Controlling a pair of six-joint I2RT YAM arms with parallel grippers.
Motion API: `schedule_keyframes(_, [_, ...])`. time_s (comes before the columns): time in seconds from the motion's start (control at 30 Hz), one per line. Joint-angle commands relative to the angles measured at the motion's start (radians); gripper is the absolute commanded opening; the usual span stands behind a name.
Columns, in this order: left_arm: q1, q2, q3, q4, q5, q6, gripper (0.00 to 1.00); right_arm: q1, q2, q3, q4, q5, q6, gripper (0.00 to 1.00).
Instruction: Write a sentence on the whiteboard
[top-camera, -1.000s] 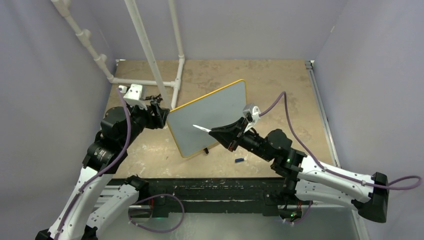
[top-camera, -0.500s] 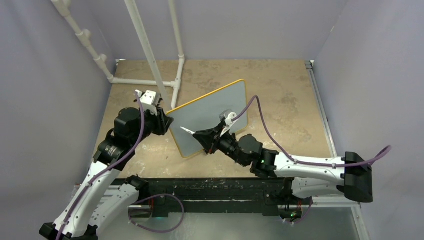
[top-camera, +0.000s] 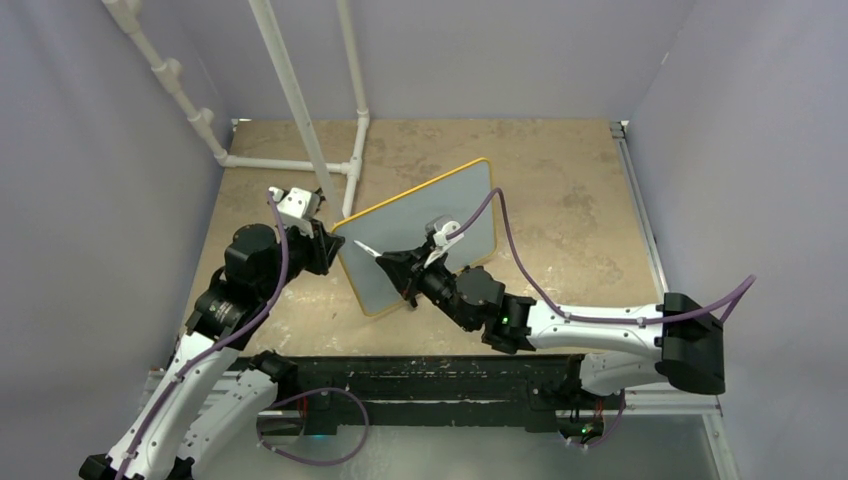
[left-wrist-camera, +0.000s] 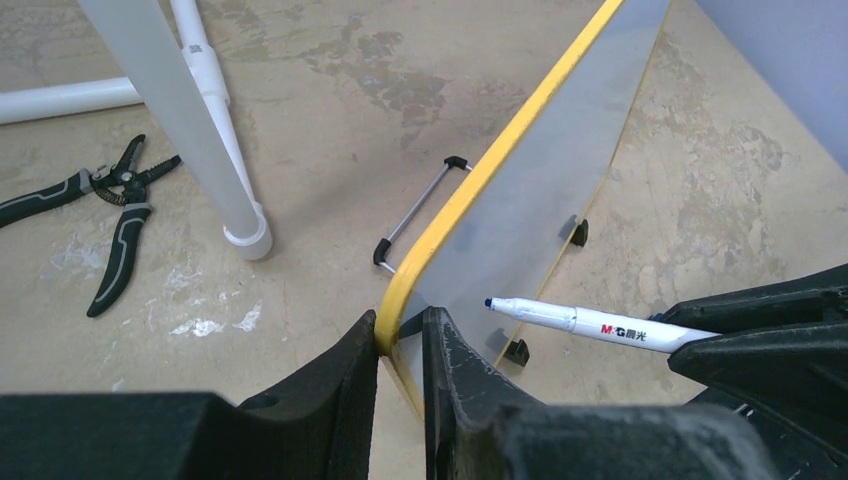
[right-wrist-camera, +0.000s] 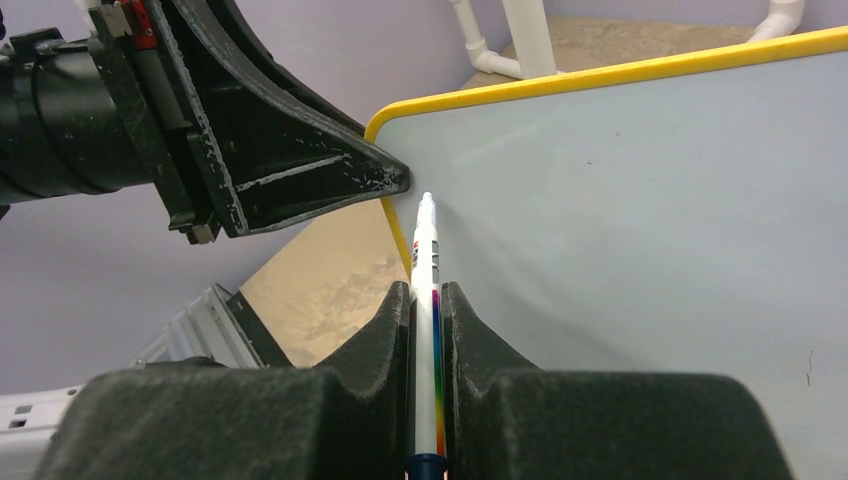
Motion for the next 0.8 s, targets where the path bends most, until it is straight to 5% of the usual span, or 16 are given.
schedule_keyframes(0.0, [0.004,0.002,-0.020,0.029,-0.006,0.040,0.04,0.008,0.006,0.049,0.073,0.046,-0.032,0.00])
schedule_keyframes(0.77, [0.004,-0.002,-0.027,0.036,0.031,0.077,0.00,0.011,0.071,0.070,0.124,0.060,-0.056,0.00])
